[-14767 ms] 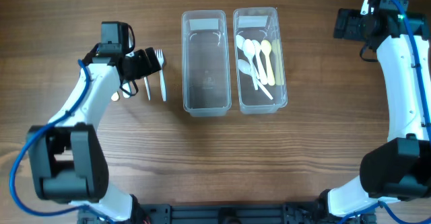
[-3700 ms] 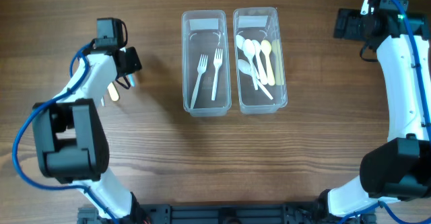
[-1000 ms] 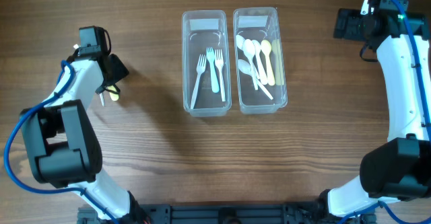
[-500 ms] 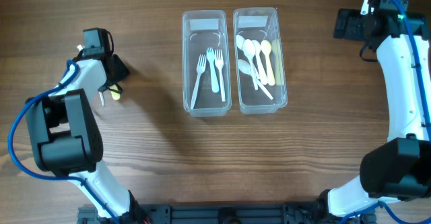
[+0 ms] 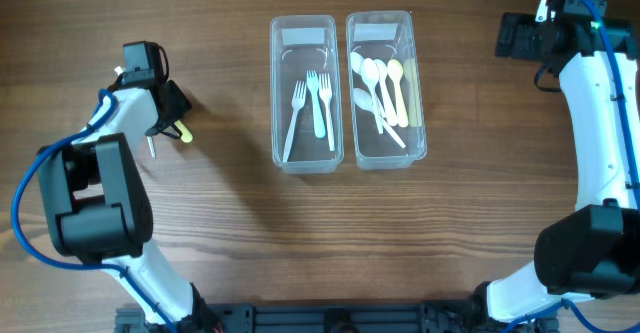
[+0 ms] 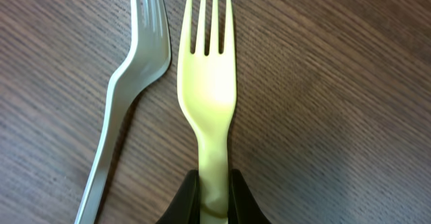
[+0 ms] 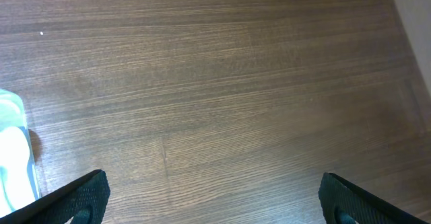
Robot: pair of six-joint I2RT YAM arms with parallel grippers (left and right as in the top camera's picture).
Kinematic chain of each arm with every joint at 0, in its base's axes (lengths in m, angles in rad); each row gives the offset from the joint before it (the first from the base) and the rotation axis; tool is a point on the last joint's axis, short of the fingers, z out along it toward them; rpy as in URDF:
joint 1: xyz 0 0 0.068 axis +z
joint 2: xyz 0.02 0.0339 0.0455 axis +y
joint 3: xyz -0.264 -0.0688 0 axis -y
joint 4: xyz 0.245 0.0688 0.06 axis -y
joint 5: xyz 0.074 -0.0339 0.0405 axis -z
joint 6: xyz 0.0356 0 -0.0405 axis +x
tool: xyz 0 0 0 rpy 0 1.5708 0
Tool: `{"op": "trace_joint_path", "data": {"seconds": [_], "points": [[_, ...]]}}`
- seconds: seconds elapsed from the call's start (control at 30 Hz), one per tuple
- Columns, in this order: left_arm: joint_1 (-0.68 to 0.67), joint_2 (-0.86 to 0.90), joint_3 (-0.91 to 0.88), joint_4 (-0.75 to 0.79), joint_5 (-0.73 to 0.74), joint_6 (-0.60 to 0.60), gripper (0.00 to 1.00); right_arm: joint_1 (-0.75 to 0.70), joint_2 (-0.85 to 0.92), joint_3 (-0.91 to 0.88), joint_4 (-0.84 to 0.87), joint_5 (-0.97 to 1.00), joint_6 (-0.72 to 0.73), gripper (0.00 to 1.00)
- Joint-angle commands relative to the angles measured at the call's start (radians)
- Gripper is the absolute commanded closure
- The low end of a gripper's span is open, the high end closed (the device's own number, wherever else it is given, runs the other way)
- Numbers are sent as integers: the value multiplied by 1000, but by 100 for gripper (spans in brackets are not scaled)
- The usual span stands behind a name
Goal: Pack container
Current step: 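Return the left gripper and grasp the yellow fork, then place the yellow fork into the left container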
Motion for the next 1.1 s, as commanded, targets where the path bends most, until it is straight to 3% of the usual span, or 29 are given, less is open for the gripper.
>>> {"op": "trace_joint_path", "data": {"seconds": [0.0,0.17,0.33,0.5,0.9,0.97,1.0,1.07], "points": [[-2,-124,53,-20,20,1,96,2,-5,11,1,17,-9,0],[-46,-278,69,-21,50,1,96,2,-5,11,1,17,-9,1],[-155,-402,69,-21,170,0,96,2,-5,11,1,17,-9,0],[-298,-415,69,-26,252,-3,96,2,-5,11,1,17,-9,0],[-570,-320,69,-15,194,-2,96,2,-5,11,1,17,-9,0],[-584,-259,69,-5,195,-2,91,2,-5,11,1,17,-9,0],[-586,-228,69,7,195,-2,80,2,-5,11,2,17,-9,0],[-584,-189,69,34,195,-2,70,2,-5,11,1,17,-9,0]]}}
